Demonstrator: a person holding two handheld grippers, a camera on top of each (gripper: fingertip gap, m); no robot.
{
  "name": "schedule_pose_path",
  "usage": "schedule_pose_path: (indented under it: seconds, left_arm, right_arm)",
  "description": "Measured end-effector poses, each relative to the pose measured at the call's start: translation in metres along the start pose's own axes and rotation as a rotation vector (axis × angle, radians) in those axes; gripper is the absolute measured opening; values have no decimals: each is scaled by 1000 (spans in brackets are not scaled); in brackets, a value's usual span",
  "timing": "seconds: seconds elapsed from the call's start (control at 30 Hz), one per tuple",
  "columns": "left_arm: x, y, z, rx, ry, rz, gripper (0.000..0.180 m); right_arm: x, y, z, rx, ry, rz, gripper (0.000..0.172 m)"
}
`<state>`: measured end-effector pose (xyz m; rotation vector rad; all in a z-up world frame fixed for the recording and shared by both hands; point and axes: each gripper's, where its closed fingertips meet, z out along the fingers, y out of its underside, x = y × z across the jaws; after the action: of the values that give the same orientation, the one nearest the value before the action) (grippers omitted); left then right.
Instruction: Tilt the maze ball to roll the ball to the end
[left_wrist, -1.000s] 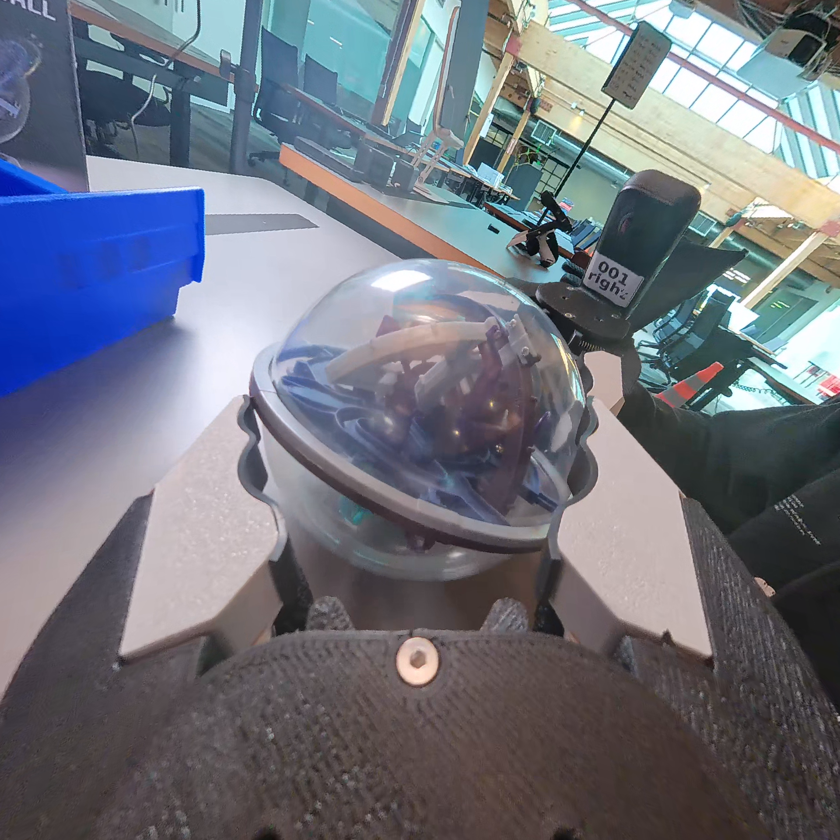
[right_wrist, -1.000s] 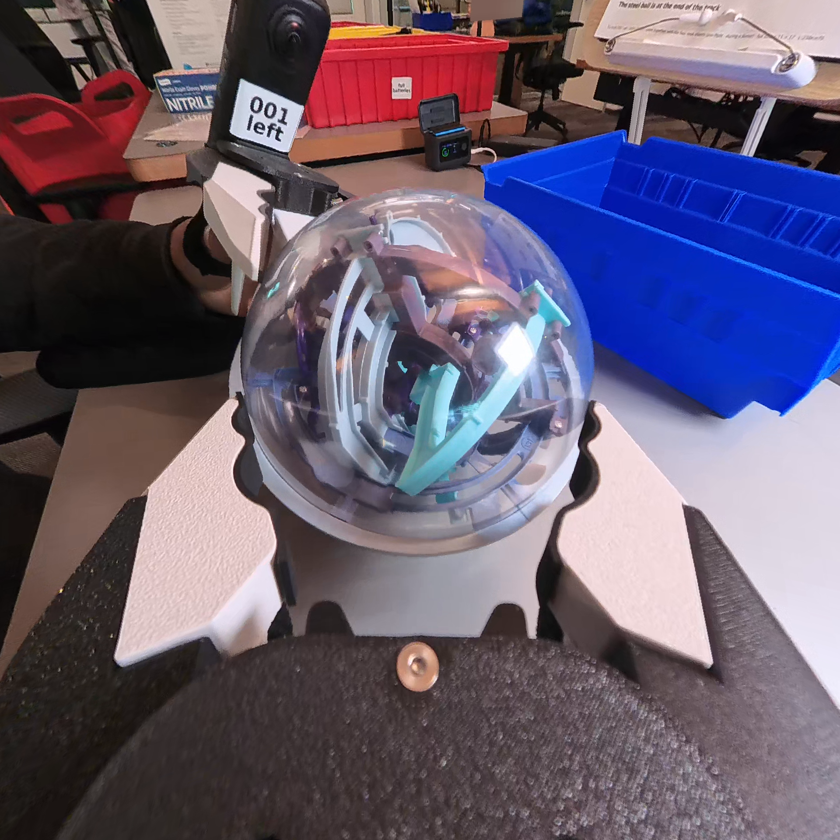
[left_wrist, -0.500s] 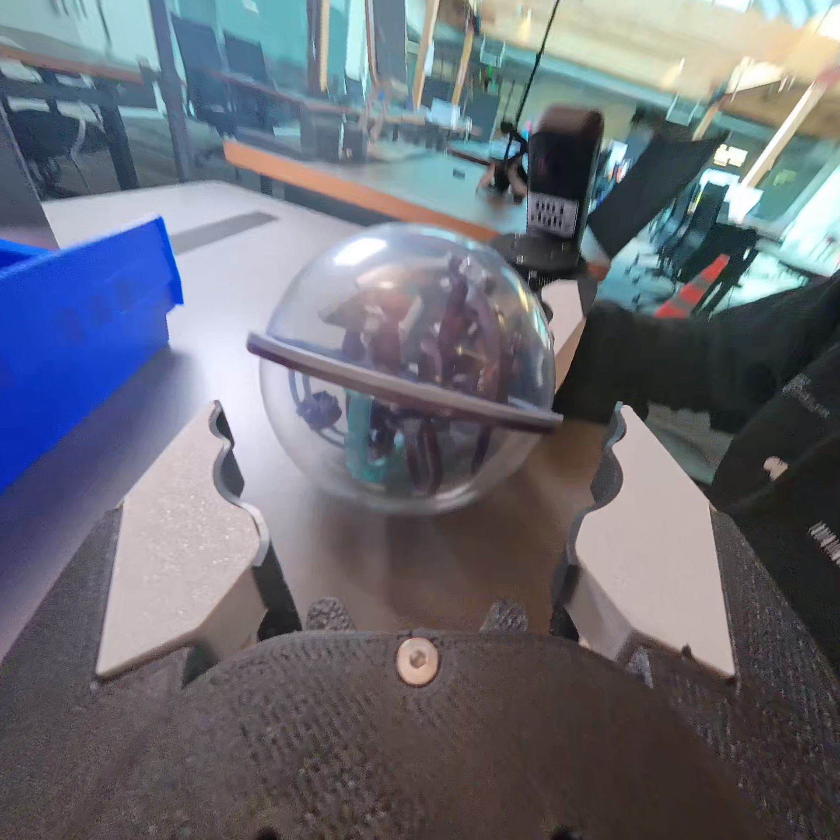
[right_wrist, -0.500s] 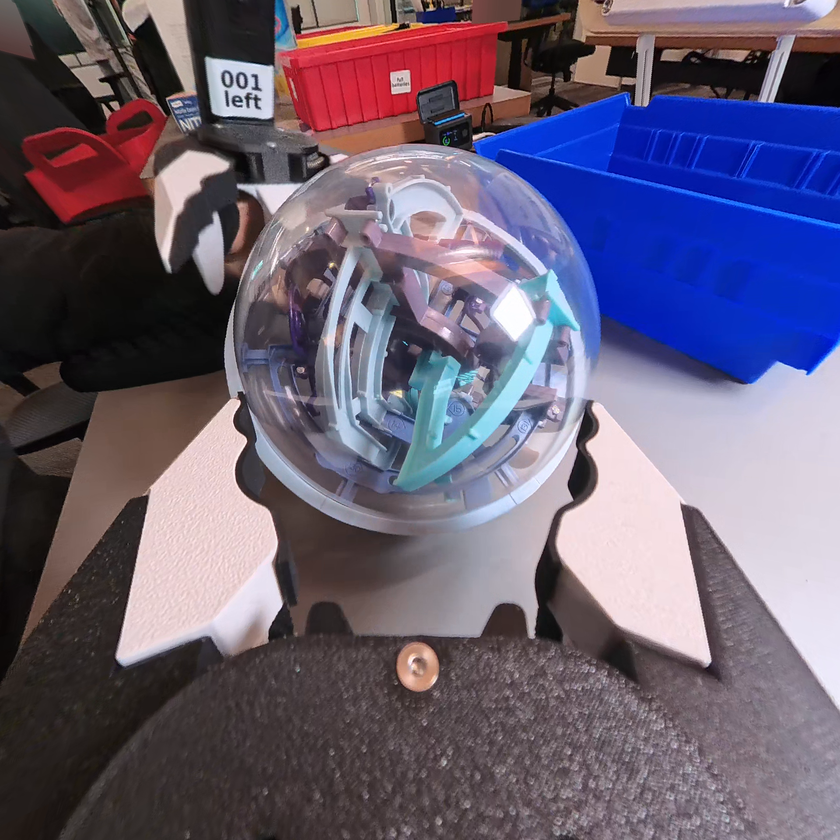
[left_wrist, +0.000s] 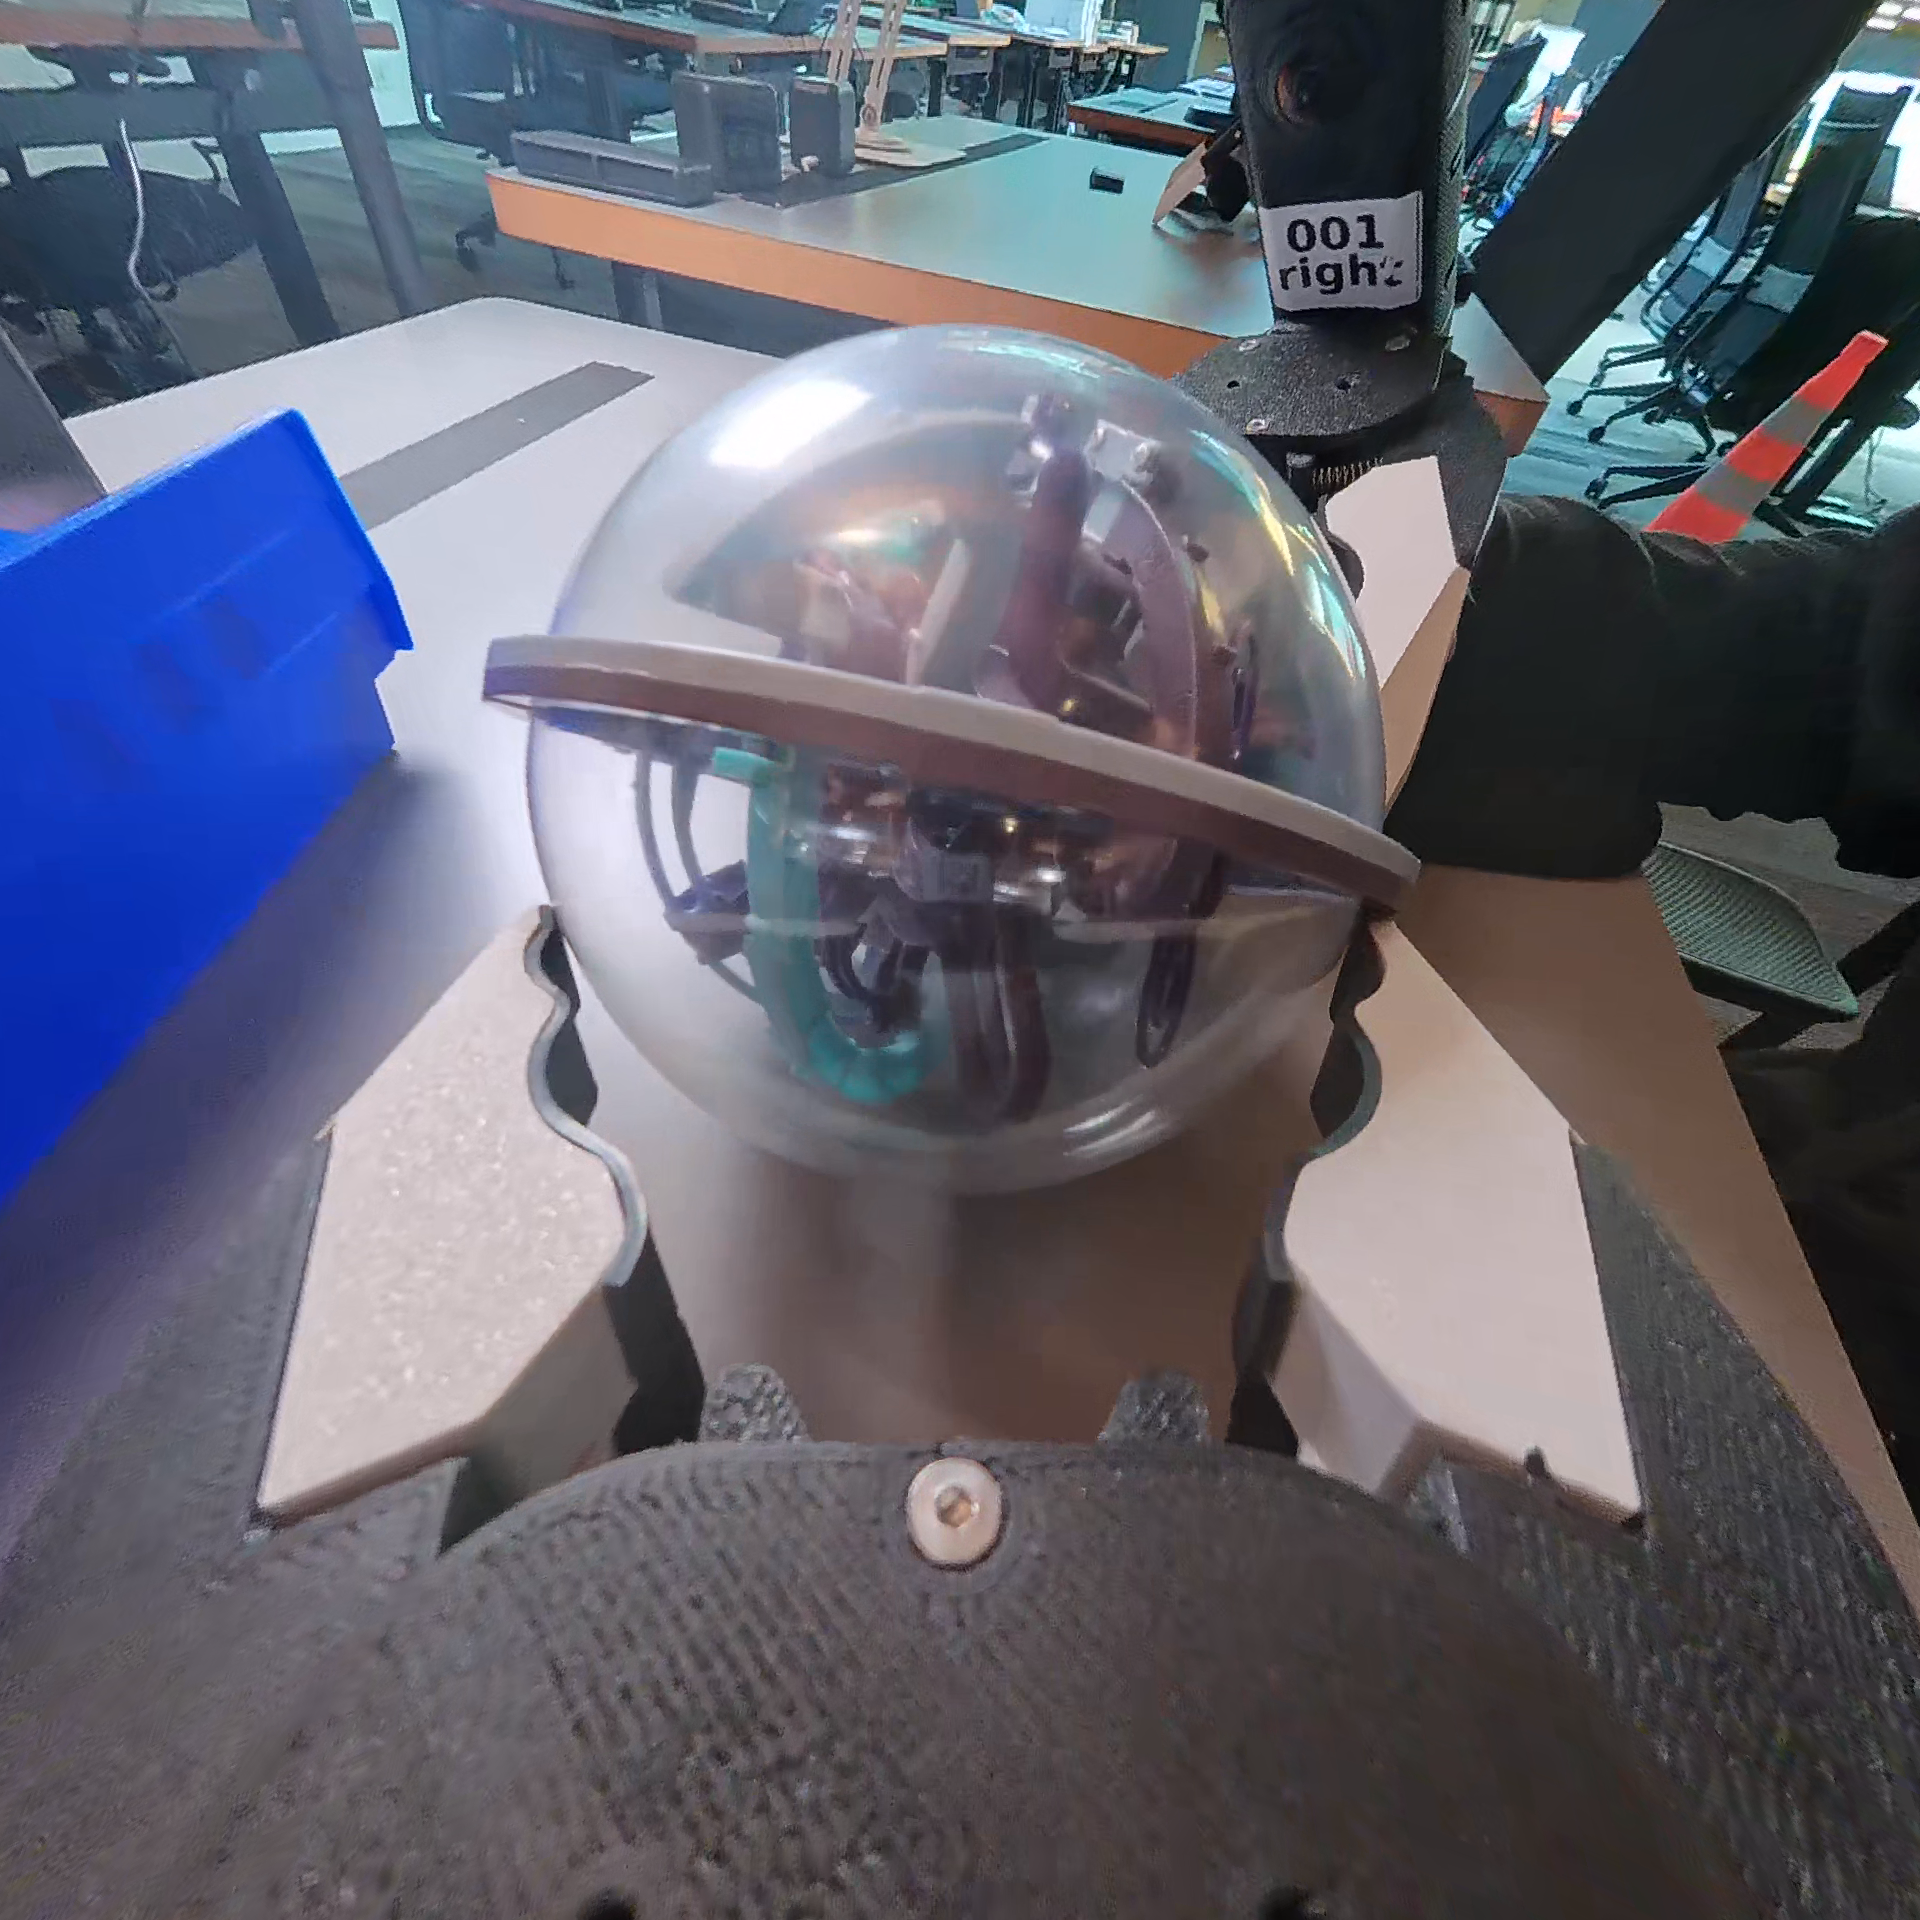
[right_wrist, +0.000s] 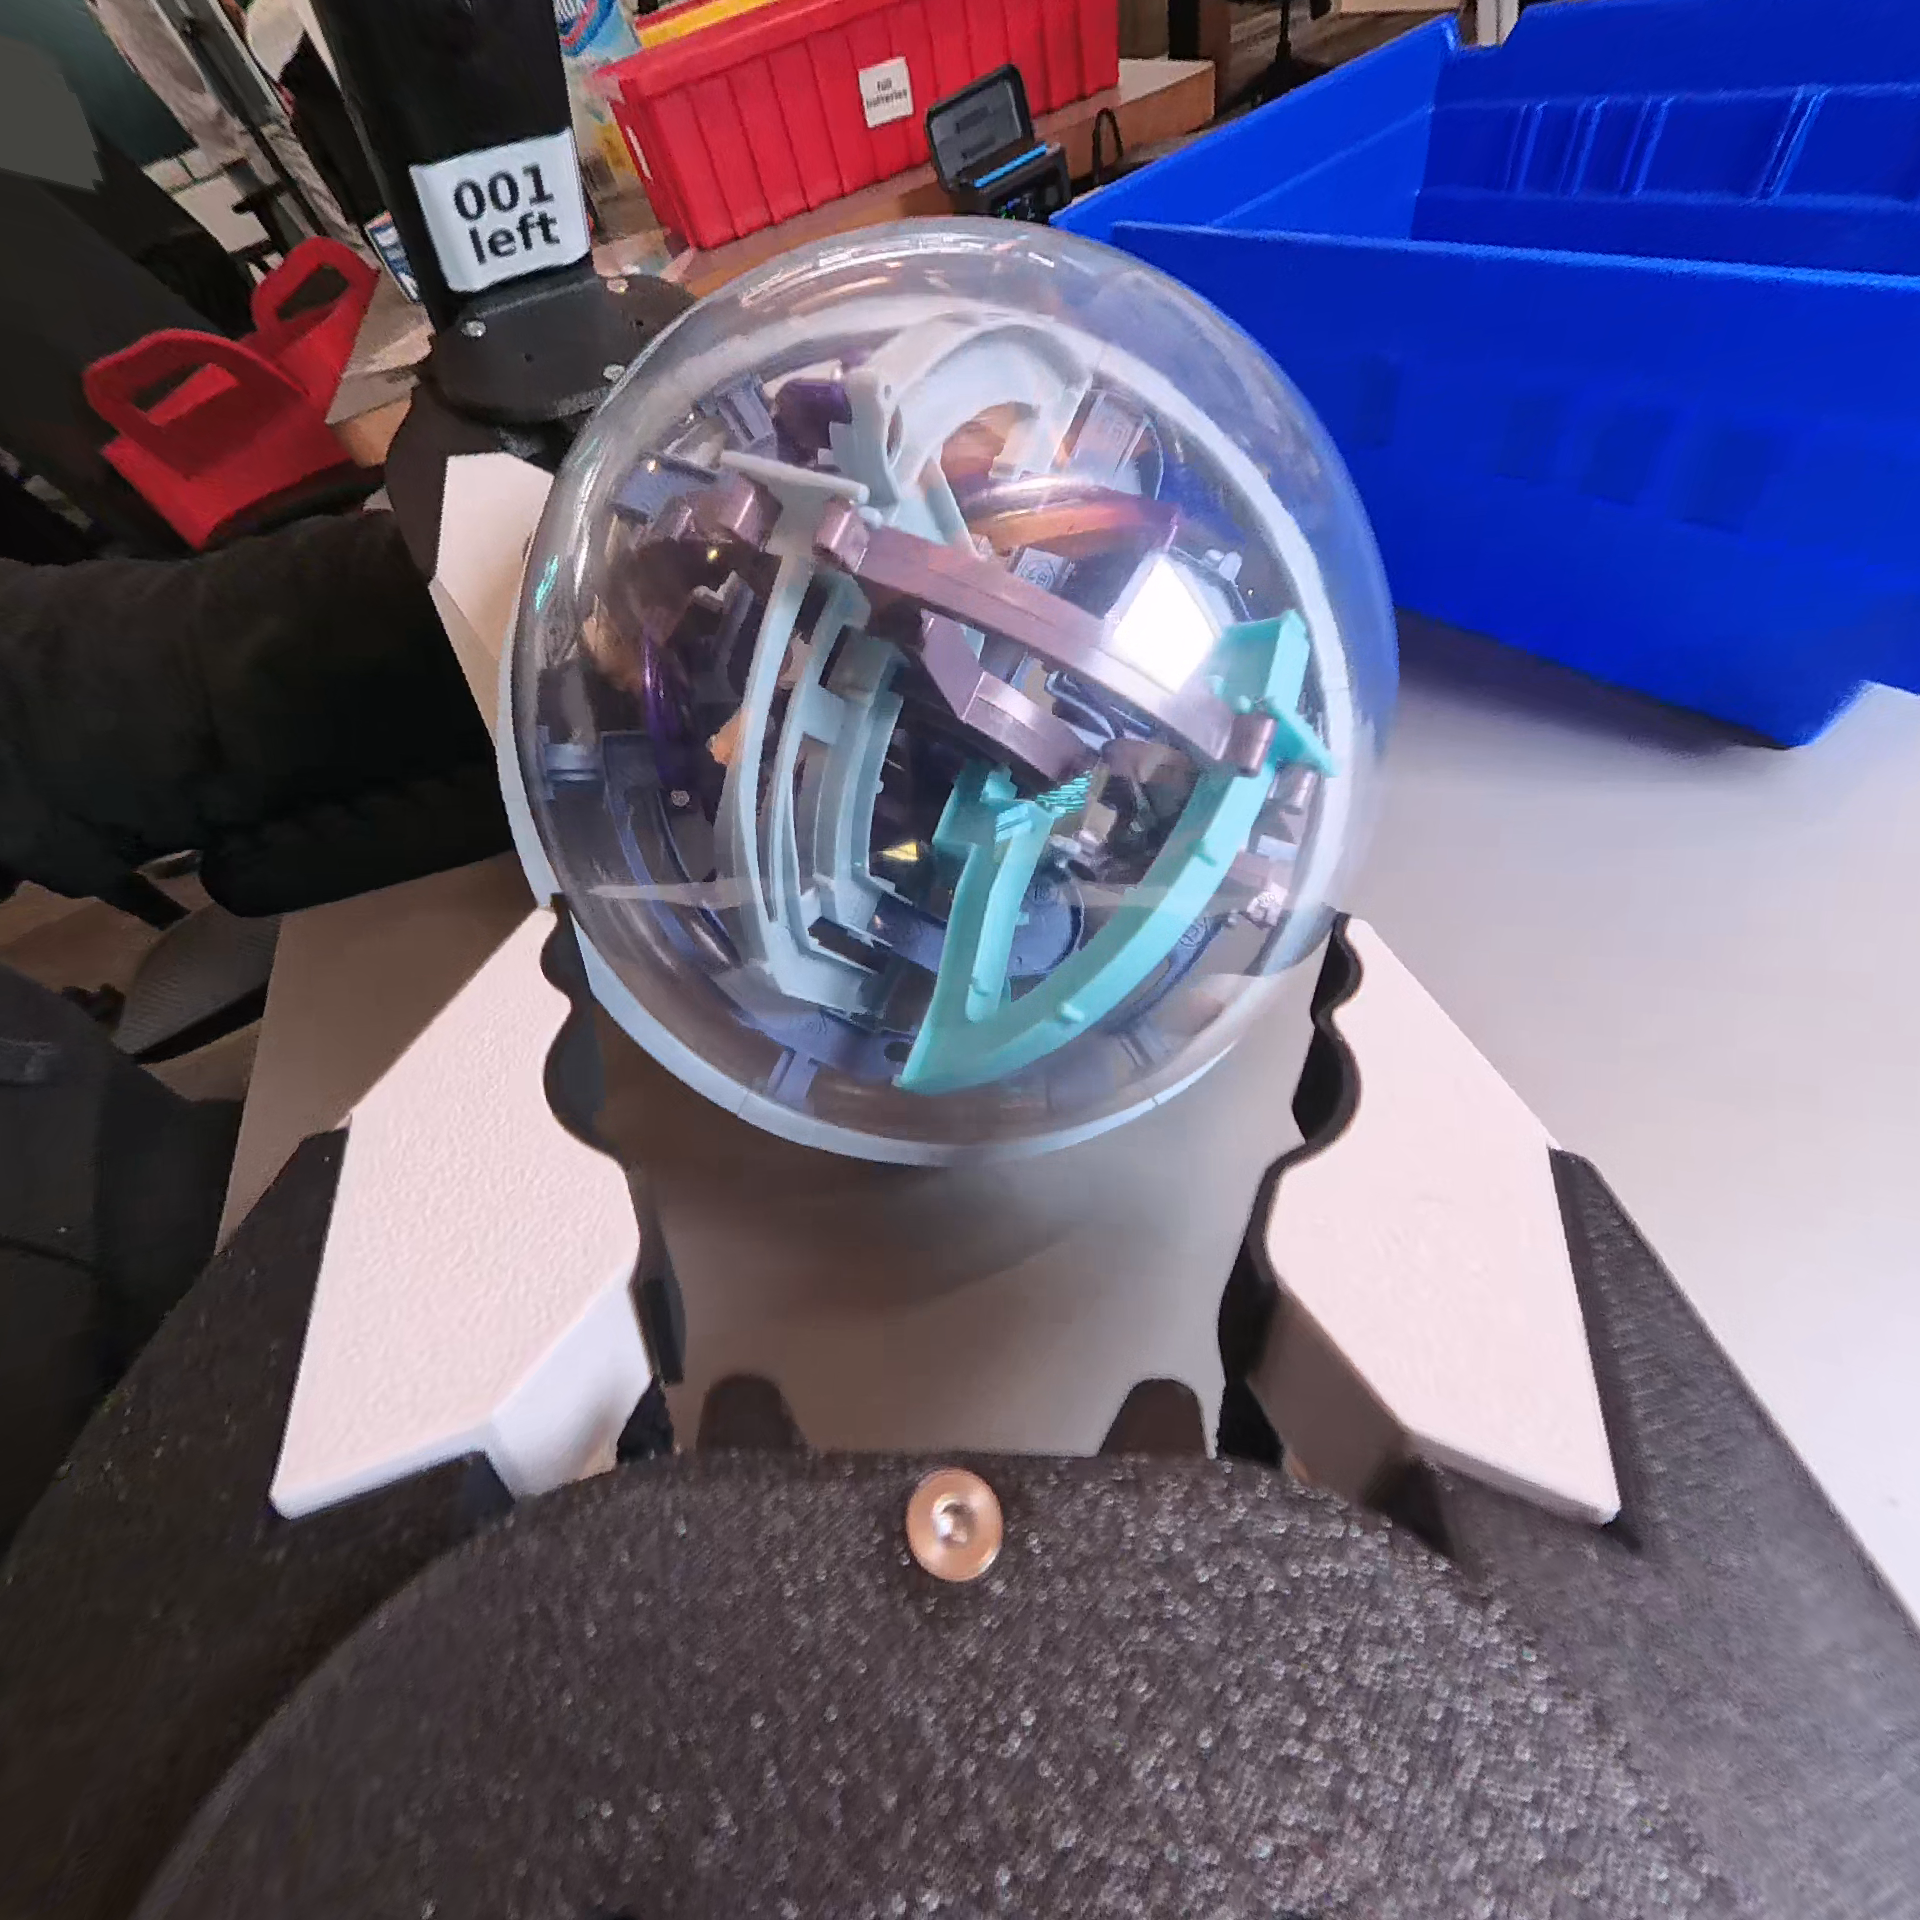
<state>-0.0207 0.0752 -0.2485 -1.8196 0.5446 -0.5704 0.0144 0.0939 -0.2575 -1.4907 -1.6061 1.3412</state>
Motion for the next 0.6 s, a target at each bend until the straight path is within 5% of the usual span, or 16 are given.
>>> schedule_pose_path:
  seconds: [0.33,0.6]
  left_arm:
    - [-7,-19,4,26,45,19,132]
    - [-13,-16,10,41,39,30,136]
  right_arm:
    - [13,-25,-16,4,-5,-272,137]
    - [20,-26,-7,34,-29,-277,137]
